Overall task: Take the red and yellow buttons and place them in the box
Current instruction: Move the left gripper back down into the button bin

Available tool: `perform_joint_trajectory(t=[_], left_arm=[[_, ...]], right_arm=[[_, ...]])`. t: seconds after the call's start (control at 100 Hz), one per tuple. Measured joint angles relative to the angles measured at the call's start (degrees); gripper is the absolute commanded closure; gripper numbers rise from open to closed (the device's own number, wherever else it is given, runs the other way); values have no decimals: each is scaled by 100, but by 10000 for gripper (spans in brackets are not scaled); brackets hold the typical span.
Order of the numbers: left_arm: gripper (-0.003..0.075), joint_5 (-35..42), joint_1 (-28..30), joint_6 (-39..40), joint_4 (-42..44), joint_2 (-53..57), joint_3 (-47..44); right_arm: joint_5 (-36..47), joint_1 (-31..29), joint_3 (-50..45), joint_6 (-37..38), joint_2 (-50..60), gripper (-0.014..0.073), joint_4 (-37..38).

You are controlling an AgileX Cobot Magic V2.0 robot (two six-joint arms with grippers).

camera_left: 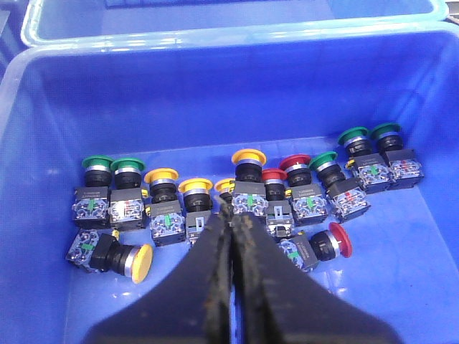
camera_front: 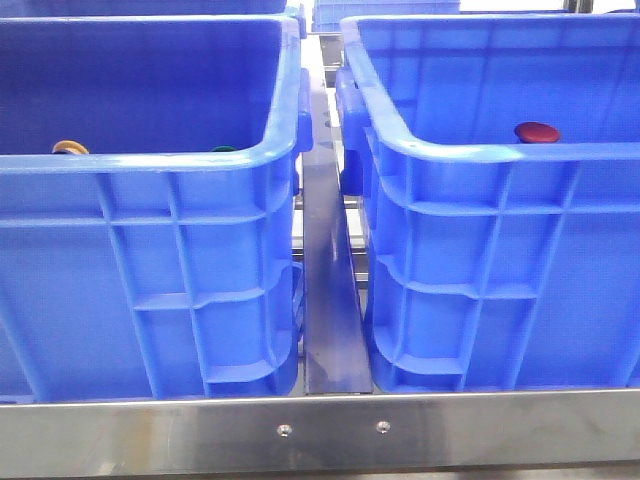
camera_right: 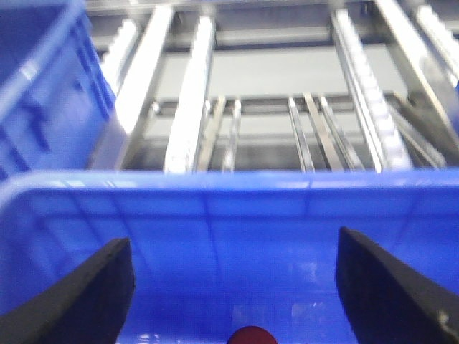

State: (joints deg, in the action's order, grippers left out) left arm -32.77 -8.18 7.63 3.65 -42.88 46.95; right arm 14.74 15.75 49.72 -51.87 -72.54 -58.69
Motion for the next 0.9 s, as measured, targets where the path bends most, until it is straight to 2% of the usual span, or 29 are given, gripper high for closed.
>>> perform_joint_trajectory(t=[0.33,0.4,0.49,0.7,0.78,0.9], left_arm=[[739,0,0,0,0,0,0],[739,0,0,0,-11,0,0],[739,0,0,0,-35,0,0],[739,0,0,0,-70,0,0],[739,0,0,0,-83,0,0],[735,0,0,0,-83,0,0]], right_arm=[[-64,0,-1290,-121,1854,2,-283],[-73,0,-1572,-121,2172,34,-295],[-73,0,-1881,-124,2498,141,-306],[-73,0,-2149,-146,3083,568,-304],[-99,0,-2163,-146,3205,692,-304],[-163,0,-2163,-146,3264,688,-304]])
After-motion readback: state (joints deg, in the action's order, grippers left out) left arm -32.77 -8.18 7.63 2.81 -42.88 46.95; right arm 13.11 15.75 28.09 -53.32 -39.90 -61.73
